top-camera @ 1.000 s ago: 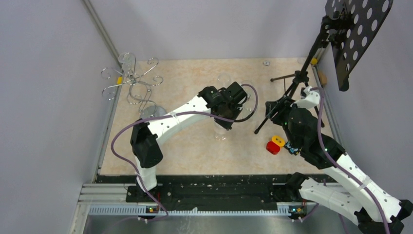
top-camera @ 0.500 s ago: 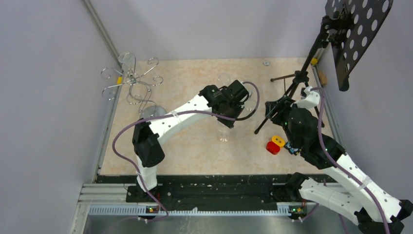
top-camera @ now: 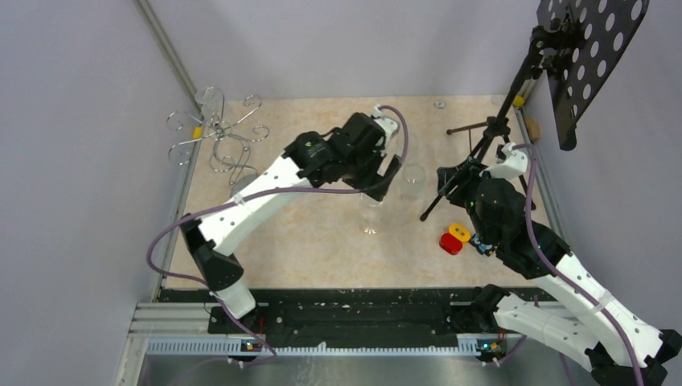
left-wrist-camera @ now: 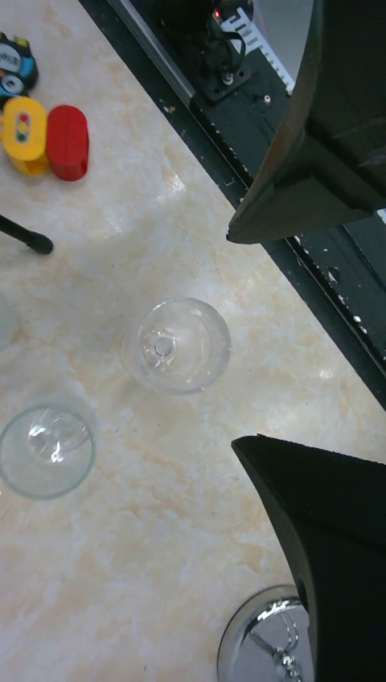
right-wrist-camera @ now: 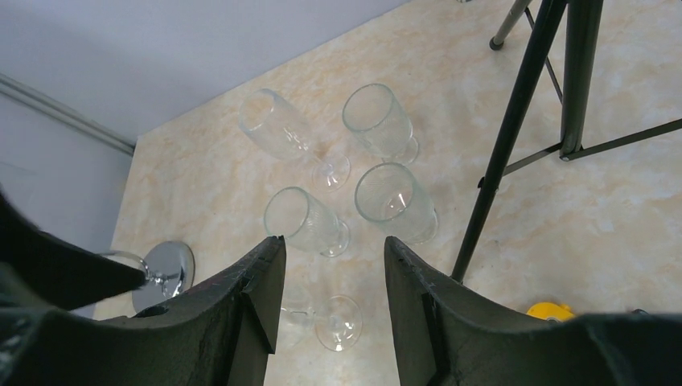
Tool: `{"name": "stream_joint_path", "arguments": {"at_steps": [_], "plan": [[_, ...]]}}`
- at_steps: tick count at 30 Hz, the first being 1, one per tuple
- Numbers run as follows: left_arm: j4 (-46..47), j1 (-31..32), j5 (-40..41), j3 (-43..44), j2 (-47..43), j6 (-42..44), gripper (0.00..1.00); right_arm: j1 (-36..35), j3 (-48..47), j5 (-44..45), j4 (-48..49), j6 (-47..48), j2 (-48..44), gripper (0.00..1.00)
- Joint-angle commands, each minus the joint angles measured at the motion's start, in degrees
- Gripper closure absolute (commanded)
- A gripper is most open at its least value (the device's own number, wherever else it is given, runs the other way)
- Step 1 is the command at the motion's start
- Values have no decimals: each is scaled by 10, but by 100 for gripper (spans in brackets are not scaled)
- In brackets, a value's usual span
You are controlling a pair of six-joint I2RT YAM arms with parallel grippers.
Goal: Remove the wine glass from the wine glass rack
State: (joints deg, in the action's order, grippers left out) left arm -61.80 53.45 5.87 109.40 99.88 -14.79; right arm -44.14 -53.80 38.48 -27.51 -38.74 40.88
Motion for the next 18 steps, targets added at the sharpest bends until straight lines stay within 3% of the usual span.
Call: {"name": "stream_joint_path", "arguments": {"at_steps": [1, 12, 18], "plan": [[41, -32, 43, 30, -93, 16, 7, -5, -13, -11, 19, 0, -4, 50], [123, -279, 14, 35, -214, -23, 7, -5, -10, -18, 28, 1, -1, 50], [139, -404, -14, 64, -235, -53, 10, -5, -3, -24, 39, -2, 0, 50]]}}
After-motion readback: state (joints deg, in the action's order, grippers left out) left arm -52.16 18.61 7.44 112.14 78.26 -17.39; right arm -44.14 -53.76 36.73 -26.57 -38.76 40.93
